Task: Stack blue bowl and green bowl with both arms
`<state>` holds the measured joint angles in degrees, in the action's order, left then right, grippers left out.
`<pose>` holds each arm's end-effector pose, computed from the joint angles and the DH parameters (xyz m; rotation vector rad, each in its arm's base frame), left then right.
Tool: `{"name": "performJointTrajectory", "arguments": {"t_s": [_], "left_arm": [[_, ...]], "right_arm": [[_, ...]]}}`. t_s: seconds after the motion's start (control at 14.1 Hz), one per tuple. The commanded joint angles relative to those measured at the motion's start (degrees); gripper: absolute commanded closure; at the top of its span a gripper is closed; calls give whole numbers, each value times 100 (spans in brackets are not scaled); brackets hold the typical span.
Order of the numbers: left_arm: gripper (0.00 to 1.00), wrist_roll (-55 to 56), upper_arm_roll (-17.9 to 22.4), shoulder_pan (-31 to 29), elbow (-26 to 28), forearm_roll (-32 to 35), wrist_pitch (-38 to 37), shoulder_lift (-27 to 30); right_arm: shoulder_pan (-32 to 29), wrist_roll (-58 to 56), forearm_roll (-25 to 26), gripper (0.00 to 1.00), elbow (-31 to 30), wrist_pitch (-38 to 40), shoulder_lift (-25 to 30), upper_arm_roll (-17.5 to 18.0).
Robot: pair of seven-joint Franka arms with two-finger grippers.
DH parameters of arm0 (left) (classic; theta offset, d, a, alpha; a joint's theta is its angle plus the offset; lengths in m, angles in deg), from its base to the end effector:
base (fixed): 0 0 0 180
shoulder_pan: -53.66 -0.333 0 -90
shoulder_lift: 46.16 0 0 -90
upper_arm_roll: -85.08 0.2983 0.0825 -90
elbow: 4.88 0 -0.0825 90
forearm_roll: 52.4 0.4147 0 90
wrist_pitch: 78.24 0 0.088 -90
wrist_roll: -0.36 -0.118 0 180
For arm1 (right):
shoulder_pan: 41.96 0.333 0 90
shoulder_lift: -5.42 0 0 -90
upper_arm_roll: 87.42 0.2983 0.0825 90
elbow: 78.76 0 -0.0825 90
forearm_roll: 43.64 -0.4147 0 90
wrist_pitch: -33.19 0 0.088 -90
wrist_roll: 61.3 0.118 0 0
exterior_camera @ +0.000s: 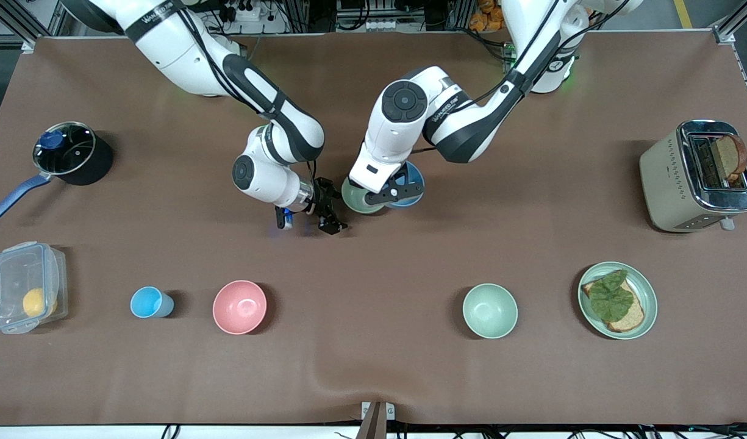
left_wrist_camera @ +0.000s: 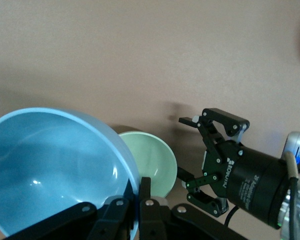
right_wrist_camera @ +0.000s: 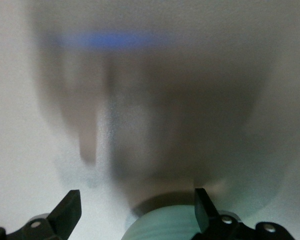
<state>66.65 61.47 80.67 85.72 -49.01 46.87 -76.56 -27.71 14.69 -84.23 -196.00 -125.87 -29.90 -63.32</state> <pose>0.4832 -0.5301 0.3208 2.9281 0.4498 -0.1009 0.4857 0.3638 0.1125 -2.0872 1.7633 0.5444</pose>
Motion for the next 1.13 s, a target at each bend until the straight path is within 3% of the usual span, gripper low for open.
{"name": "performJointTrajectory", "arguments": {"t_s": [0.0, 0.42, 0.71, 1.06], "left_arm": [[100, 804, -3, 42, -95, 153, 22, -28], [100, 1728, -3, 60, -130, 153, 22, -90], [100, 3002, 14, 199, -314, 206, 22, -107], [100, 5250, 49, 682, -577, 1198, 145, -467]], "right_arm": [[-19, 13, -141, 0, -107, -72, 87, 34], [-80, -67, -133, 0, -177, -2, 183, 34], [-98, -67, -133, 0, -212, -2, 218, 34], [-107, -154, -133, 0, -212, 60, 219, 34]]}}
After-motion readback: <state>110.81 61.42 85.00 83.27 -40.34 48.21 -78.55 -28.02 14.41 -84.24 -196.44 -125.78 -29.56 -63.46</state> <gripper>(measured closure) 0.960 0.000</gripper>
